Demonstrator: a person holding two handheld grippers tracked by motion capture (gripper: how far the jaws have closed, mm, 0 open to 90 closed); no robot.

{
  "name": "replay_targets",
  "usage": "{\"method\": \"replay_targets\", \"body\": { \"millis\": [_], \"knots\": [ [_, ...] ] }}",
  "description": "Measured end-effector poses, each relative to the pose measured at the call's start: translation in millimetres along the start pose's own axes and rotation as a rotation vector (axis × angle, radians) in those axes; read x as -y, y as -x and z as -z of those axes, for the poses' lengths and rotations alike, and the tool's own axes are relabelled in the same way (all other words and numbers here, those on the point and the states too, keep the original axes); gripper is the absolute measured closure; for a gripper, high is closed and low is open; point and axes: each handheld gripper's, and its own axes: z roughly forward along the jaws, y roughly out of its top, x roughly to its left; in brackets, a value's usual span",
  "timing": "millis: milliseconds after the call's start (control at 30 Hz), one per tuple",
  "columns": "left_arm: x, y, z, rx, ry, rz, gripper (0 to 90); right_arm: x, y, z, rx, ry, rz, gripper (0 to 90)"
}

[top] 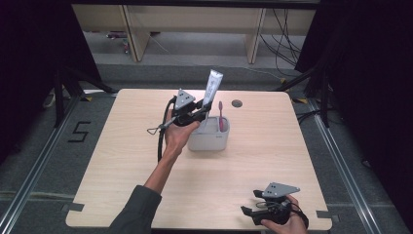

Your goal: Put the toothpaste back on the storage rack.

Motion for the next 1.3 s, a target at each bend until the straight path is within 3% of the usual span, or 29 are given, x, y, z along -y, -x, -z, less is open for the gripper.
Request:
{"method": "replay_targets", "body": {
  "millis": [667, 833, 1300],
  "knots": [
    [13.5, -4.1, -18.4, 0.004, 0.009, -0.008, 71.1, 0.2, -0.6, -0.7, -0.013, -0.003, -0.005, 25.0],
    [20.9, -6.4, -20.5, -0.004, 0.005, 0.018, 71.1, 0.1, -0.3, -0.3, -0.005, -0.003, 0.002, 25.0],
    [37.5, -10.7, -23.9, -0.016, -0.019, 0.044, 70.7, 0.5, -0.7, -1.1, -0.013, -0.006, 0.001, 25.0]
  ]
}}
